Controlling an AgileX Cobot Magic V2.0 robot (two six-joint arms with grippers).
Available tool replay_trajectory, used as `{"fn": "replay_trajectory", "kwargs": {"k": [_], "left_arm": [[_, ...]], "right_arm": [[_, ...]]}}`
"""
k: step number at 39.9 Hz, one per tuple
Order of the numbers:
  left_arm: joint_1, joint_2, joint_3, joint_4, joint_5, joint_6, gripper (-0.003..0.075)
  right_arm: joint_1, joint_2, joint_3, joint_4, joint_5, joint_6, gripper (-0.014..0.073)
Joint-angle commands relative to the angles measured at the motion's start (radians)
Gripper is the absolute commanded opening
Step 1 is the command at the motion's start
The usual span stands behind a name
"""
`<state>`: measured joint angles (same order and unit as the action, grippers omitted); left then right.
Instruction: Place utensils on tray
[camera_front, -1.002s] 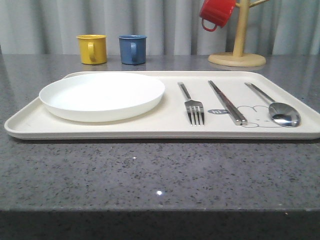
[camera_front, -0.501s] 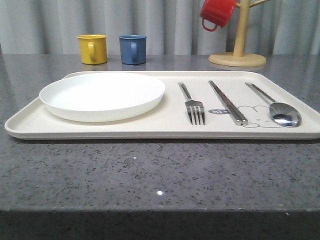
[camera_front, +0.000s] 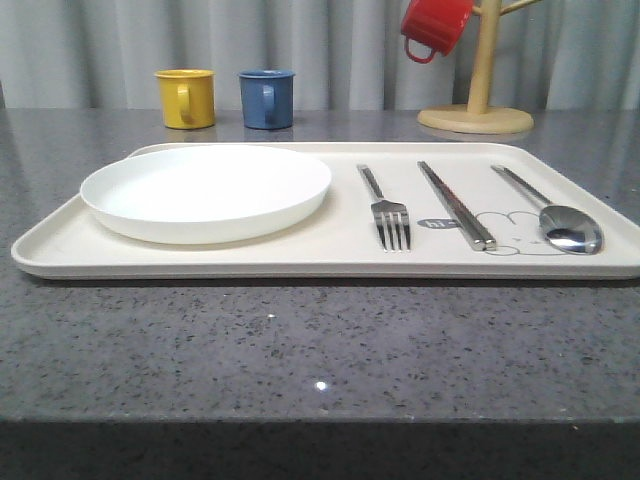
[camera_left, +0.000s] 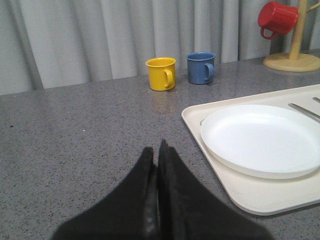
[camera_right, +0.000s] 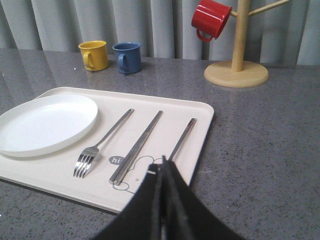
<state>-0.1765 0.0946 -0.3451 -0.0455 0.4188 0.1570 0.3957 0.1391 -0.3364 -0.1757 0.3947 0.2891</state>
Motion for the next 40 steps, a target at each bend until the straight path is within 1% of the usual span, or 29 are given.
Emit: {"fn": "replay_trajectory", "kwargs": {"k": [1,8,11,18,21,24,27,40], "left_arm": [[0.023,-0.013,0.015,0.001,-0.109,-0.007,-0.0018],[0.094,-0.129,0.163,-0.027,-0.151,-0.007,-0.0018],[0.115,-0.122,0.22,-0.033,-0.183,-0.009,-0.0018],[0.12,-0.124,0.347,-0.035,-0.29,-0.009,-0.0018],[0.12,-0.124,0.35,-0.035,-0.277,-0.009,-0.0018],[0.12,-0.124,0.352,-0.035,-0.328,-0.009,-0.0018],[0.12,-0.124,0.352,-0.035,-0.351,-0.009,-0.0018],[0.12,-0.124,0.352,-0.035,-0.35,-0.009,-0.0018]], "right_arm": [[0.0,0.01,-0.026,-0.017,-0.087,-0.01,-0.007],[0.0,0.01,-0.026,-0.017,-0.087,-0.01,-0.007],[0.0,0.01,-0.026,-0.017,-0.086,-0.01,-0.007],[0.0,0.01,-0.026,-0.017,-0.086,-0.01,-0.007],[0.0,0.01,-0.026,-0.017,-0.086,-0.01,-0.007],[0.0,0.01,-0.026,-0.017,-0.086,-0.01,-0.007],[0.0,0.01,-0.026,-0.017,-0.086,-0.01,-0.007],[0.0,0.01,-0.026,-0.017,-0.086,-0.01,-0.007]]}}
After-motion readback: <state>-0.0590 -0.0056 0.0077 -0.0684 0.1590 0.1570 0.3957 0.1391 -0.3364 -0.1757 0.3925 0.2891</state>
